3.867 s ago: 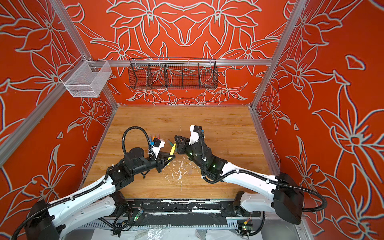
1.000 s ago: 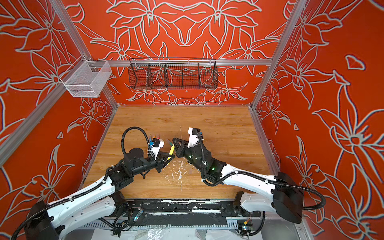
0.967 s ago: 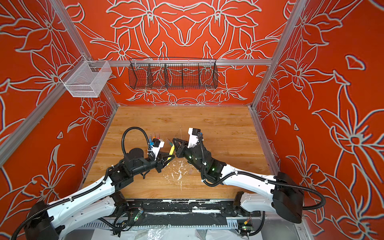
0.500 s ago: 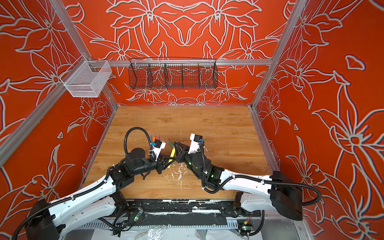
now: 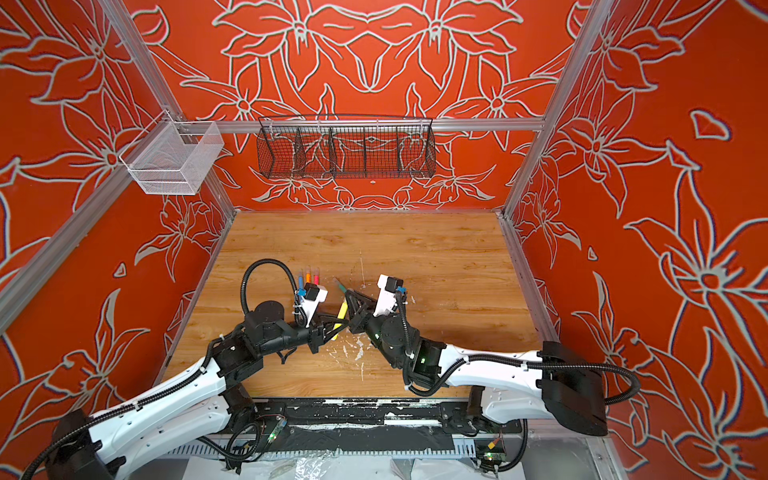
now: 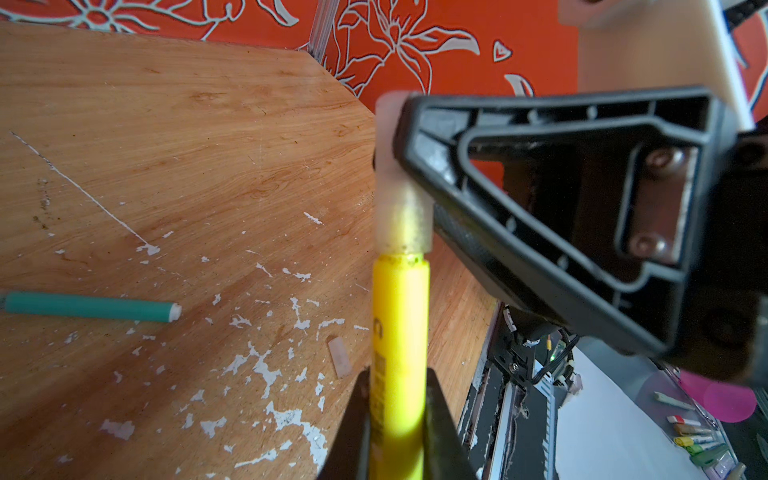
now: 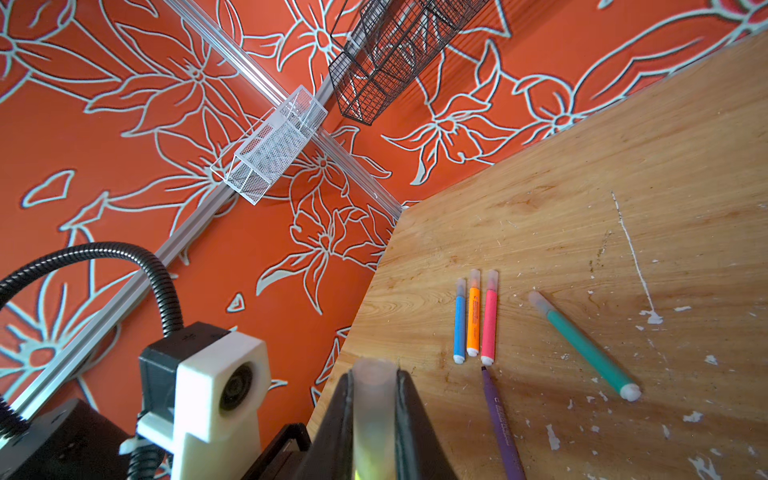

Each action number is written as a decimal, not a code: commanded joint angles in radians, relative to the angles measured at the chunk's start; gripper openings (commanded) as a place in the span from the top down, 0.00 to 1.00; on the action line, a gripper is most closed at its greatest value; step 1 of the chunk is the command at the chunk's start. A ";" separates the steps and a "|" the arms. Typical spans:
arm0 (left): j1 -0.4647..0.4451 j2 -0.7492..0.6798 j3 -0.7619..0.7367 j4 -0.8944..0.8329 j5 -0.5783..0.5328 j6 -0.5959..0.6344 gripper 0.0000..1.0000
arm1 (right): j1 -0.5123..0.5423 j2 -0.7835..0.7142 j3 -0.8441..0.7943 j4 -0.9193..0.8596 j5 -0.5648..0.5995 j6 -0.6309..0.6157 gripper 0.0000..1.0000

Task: Insert the pens into the pen caps
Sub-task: 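Press the white cap down onto the yellow marker tip with the right gripper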

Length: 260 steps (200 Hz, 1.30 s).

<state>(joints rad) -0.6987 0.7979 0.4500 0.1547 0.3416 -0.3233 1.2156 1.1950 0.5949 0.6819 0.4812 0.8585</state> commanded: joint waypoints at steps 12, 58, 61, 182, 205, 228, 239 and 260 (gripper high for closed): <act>0.011 -0.022 0.010 0.107 -0.057 0.020 1.00 | 0.040 -0.056 -0.008 -0.114 -0.076 0.001 0.62; 0.010 -0.014 0.007 0.112 -0.040 0.036 1.00 | 0.038 -0.175 0.006 -0.216 -0.023 -0.054 0.45; 0.011 -0.014 0.006 0.113 -0.038 0.037 1.00 | 0.035 -0.182 0.015 -0.231 -0.021 -0.058 0.44; 0.008 -0.008 -0.007 0.135 0.005 0.050 1.00 | -0.199 -0.009 0.313 -0.426 -0.423 -0.096 0.46; 0.008 -0.003 -0.005 0.134 0.009 0.050 1.00 | -0.199 0.014 0.341 -0.447 -0.433 -0.107 0.59; 0.009 -0.009 -0.005 0.131 0.006 0.052 1.00 | -0.199 0.025 0.353 -0.462 -0.433 -0.116 0.73; 0.008 -0.011 -0.006 0.130 0.003 0.053 1.00 | -0.198 0.027 0.355 -0.468 -0.438 -0.115 0.80; 0.008 -0.012 -0.007 0.129 -0.011 0.061 1.00 | -0.197 0.034 0.346 -0.485 -0.453 -0.110 0.95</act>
<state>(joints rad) -0.6910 0.7902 0.4458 0.2592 0.3340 -0.2855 1.0096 1.2167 0.9184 0.2157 0.0799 0.7429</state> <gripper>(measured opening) 0.132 0.139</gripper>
